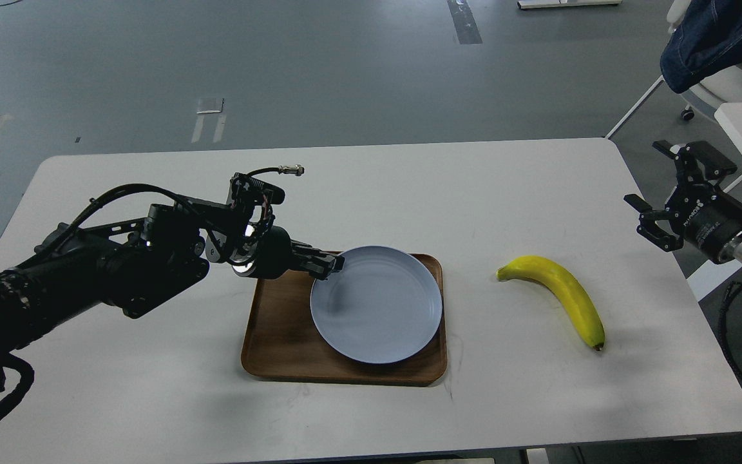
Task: Place banana on plate with both arms
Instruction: 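Lift the plate with the left gripper and carry it onto the tray, then lower the plate onto the tray and open the left gripper, then withdraw the left gripper away from the plate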
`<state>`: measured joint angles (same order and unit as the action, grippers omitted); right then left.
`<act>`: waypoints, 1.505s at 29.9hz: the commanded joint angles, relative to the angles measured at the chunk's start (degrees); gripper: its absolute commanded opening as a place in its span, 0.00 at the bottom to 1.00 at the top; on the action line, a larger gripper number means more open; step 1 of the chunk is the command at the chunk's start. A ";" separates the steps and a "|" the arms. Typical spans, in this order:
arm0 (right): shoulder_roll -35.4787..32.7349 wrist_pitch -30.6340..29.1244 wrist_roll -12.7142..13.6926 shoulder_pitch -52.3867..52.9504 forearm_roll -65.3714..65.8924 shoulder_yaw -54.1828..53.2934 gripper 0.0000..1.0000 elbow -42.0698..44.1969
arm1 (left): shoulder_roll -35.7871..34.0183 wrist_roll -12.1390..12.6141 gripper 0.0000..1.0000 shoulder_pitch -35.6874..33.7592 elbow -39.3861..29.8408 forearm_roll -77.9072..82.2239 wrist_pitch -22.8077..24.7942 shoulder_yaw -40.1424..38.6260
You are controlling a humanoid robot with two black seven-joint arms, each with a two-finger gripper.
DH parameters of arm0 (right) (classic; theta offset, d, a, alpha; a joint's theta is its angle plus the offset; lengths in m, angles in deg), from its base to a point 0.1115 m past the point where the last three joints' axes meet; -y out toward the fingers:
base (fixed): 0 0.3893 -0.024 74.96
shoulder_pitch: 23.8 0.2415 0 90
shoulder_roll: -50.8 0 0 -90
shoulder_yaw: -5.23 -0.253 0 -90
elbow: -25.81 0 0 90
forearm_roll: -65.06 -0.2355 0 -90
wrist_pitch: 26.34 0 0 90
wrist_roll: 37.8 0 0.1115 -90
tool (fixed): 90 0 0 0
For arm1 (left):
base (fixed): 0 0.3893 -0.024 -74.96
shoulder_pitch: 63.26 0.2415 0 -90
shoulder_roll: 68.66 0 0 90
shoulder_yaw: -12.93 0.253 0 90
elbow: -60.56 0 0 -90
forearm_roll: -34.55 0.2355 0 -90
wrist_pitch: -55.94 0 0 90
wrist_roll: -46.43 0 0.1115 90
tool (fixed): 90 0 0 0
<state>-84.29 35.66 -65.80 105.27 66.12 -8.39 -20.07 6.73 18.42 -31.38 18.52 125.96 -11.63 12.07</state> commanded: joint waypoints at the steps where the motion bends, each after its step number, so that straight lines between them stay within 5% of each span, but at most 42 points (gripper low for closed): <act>1: -0.08 0.00 0.00 -0.04 0.00 -0.09 1.00 0.00 | 0.11 0.00 0.00 0.29 0.47 0.00 -0.02 0.42; 10: -0.08 0.00 0.00 -0.04 0.00 -0.18 1.00 0.00 | 0.20 0.00 0.05 0.38 2.31 0.00 -0.02 0.51; 11: -0.08 0.00 0.00 -0.04 0.00 -0.18 1.00 0.00 | 0.20 0.00 0.16 0.38 2.23 0.00 -0.02 0.51; 13: -0.08 0.00 0.00 -0.04 0.00 -0.18 1.00 0.00 | 0.20 0.00 0.69 0.29 2.23 -0.18 -0.02 0.51; 14: -0.17 0.00 0.00 -0.04 0.00 -0.18 1.00 0.00 | 0.11 0.00 0.84 0.29 2.23 -0.26 -0.02 0.51; 16: -0.17 0.00 0.00 -0.04 0.00 -0.18 1.00 0.00 | -0.07 0.00 0.97 0.20 2.23 -0.53 0.24 0.51; 23: -0.43 0.00 0.00 -0.04 0.00 -0.18 1.00 0.00 | -2.00 0.00 0.98 -1.11 1.52 -5.61 1.47 -0.28; 32: -0.43 0.00 0.00 -0.04 0.00 -0.18 1.00 0.00 | -10.42 0.00 0.98 -4.20 1.35 -47.91 5.57 -1.15; 38: -0.43 0.00 0.00 -0.13 0.00 -0.18 1.00 -0.09 | -14.39 0.00 0.98 2.11 1.96 -76.50 5.57 -2.90; 45: -0.43 0.00 0.00 -0.04 0.35 0.52 1.00 -0.35 | -16.77 0.00 0.98 11.88 2.23 -83.58 5.57 -9.67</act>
<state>-84.73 35.66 -65.80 105.14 66.21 -8.19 -20.25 -9.49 18.43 -23.46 20.69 43.61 -6.07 5.30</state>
